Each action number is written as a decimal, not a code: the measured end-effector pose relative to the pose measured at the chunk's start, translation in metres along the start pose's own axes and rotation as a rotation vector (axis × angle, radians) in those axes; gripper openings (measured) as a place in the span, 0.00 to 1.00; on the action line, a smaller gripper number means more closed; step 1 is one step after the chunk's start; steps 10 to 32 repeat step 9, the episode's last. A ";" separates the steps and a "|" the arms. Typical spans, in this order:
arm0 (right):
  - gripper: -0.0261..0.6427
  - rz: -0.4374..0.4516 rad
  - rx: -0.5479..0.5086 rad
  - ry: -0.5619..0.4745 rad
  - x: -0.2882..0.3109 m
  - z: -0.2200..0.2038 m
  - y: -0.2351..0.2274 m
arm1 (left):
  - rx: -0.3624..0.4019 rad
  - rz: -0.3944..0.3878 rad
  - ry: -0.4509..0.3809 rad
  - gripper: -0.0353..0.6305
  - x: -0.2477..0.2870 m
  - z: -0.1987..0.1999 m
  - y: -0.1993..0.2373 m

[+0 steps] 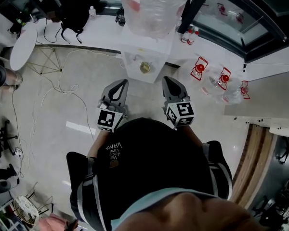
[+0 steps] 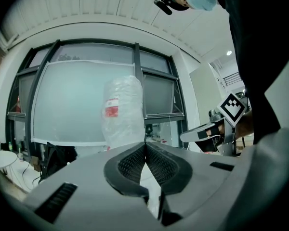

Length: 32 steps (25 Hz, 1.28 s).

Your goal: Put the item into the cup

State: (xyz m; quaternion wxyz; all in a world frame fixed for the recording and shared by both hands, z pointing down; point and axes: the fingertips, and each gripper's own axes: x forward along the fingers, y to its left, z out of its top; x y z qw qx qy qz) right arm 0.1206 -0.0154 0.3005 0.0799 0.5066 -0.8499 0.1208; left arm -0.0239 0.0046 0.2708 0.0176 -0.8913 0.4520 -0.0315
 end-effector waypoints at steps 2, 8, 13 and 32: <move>0.11 0.000 0.006 0.000 0.001 0.000 0.001 | -0.003 -0.002 -0.001 0.08 0.001 0.000 0.001; 0.11 -0.004 0.005 0.008 0.007 -0.004 0.001 | -0.004 -0.010 0.003 0.08 0.006 -0.004 0.004; 0.11 -0.006 0.006 0.009 0.008 -0.005 0.001 | -0.004 -0.012 0.002 0.08 0.006 -0.005 0.004; 0.11 -0.006 0.006 0.009 0.008 -0.005 0.001 | -0.004 -0.012 0.002 0.08 0.006 -0.005 0.004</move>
